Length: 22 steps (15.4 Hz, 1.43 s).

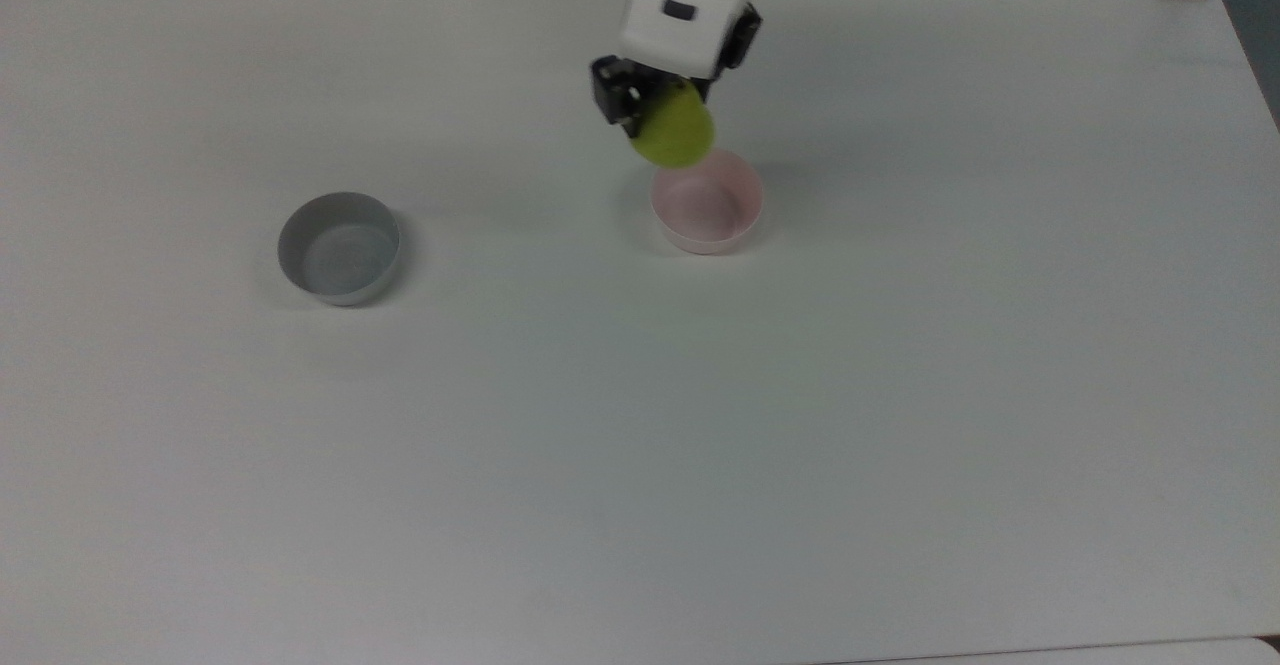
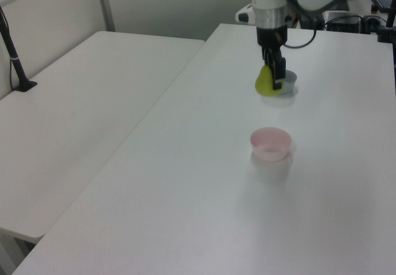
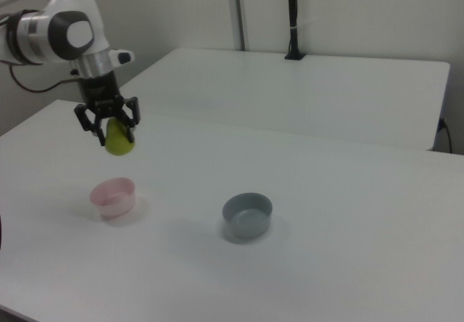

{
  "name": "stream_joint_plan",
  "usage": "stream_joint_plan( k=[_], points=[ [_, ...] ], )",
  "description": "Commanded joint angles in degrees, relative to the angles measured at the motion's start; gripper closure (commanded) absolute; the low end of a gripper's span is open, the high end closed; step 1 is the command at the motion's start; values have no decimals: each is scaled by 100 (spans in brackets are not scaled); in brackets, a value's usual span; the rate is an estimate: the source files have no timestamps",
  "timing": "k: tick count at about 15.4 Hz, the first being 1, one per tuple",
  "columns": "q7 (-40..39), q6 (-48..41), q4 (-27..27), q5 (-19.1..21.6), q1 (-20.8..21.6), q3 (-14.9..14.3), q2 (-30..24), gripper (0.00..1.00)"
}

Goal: Pick up a pear from the bowl
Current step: 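Carry the pear toward the grey bowl and lower it onto the table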

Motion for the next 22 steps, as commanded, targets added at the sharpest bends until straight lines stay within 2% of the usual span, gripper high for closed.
stream_joint_plan(
  k=[1,2,5,12,15,17,21,22],
  points=[
    [-348,-154,46,125,-1376,674,-155,77],
    [-366,-136,46,116,-1711,781,-154,77],
    [-383,-83,46,90,-2179,790,-102,75],
    [-339,857,-68,37,-2137,755,776,75],
    [-322,945,-112,-50,-1926,694,1066,74],
    [-138,1138,-112,-121,-1917,667,1208,68],
    [-120,1174,-112,-279,-1838,667,1454,67],
    [-120,1174,-112,-288,-1838,667,1463,62]
  ],
)
